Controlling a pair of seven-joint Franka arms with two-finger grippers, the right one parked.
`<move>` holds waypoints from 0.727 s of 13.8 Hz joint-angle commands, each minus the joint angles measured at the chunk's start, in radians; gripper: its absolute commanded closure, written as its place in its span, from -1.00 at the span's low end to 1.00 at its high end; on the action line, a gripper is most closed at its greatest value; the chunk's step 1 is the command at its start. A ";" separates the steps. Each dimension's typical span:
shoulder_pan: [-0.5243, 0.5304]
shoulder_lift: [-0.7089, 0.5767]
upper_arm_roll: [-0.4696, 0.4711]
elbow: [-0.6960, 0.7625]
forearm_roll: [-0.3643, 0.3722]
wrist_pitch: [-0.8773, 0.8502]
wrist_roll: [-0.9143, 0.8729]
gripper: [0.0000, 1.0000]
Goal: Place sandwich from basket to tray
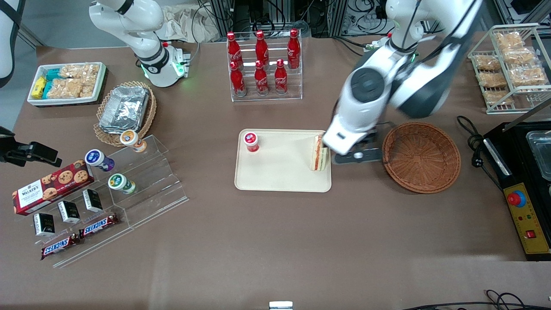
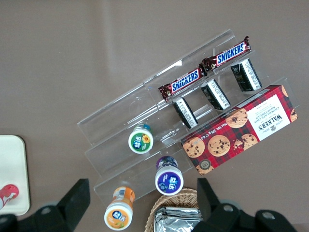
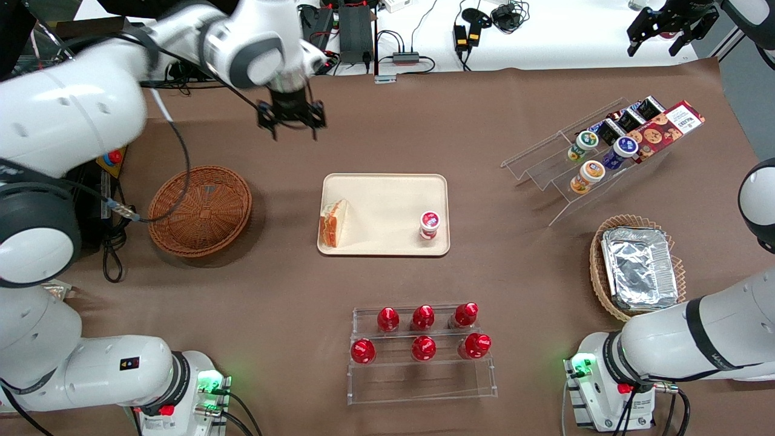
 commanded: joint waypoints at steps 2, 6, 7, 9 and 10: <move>0.192 -0.116 -0.009 0.016 -0.121 -0.074 0.228 -1.00; 0.254 -0.209 0.160 0.011 -0.174 -0.160 0.491 -1.00; 0.193 -0.238 0.274 0.007 -0.209 -0.163 0.552 -1.00; 0.063 -0.310 0.522 -0.027 -0.266 -0.168 0.664 -1.00; 0.012 -0.349 0.607 -0.056 -0.270 -0.166 0.678 -1.00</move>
